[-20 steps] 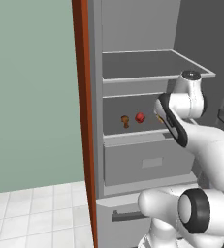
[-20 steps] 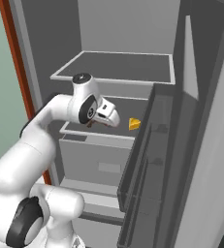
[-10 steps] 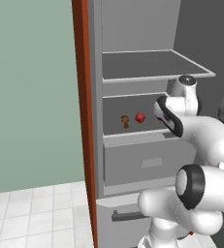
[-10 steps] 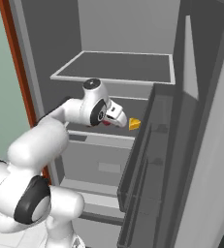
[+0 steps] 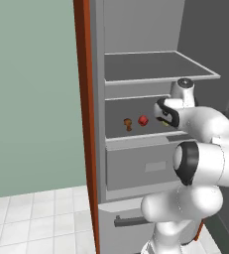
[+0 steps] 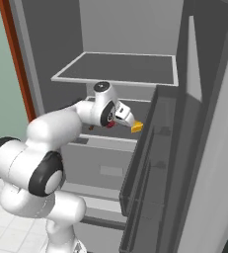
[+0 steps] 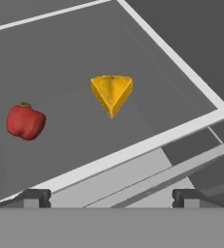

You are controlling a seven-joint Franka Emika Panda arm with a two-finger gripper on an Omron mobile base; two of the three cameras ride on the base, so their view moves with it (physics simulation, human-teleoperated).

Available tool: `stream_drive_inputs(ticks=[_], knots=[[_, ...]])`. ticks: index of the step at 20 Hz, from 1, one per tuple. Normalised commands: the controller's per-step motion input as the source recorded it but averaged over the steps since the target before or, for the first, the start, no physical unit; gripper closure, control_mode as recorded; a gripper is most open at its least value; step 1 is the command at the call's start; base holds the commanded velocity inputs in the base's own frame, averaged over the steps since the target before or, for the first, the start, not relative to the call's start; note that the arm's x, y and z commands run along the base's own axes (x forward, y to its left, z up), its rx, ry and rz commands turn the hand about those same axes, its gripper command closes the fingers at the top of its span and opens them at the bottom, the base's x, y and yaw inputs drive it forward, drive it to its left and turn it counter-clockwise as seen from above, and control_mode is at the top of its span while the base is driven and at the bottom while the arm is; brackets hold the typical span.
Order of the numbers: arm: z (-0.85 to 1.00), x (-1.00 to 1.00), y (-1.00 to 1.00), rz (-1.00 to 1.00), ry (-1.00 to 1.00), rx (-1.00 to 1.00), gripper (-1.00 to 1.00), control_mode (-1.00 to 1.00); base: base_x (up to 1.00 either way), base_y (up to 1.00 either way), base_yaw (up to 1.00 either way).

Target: Take the cheese, chicken drumstick, and bell pepper from the fridge and place them on the plate on the dining counter to create an appetizer plate.

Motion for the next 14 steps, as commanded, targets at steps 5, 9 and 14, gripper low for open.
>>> stream_drive_inputs(ticks=[5, 9, 14], knots=[[-0.26, 0.45, -0.17, -0.06, -0.01, 0.00, -1.00, -1.00, 0.00, 0.00, 0.00], [-0.22, 0.31, -0.24, -0.09, -0.02, 0.00, -1.00, -1.00, 0.00, 0.00, 0.00], [-0.23, 0.23, -0.16, -0.05, -0.03, 0.00, -1.00, -1.00, 0.00, 0.00, 0.00]])
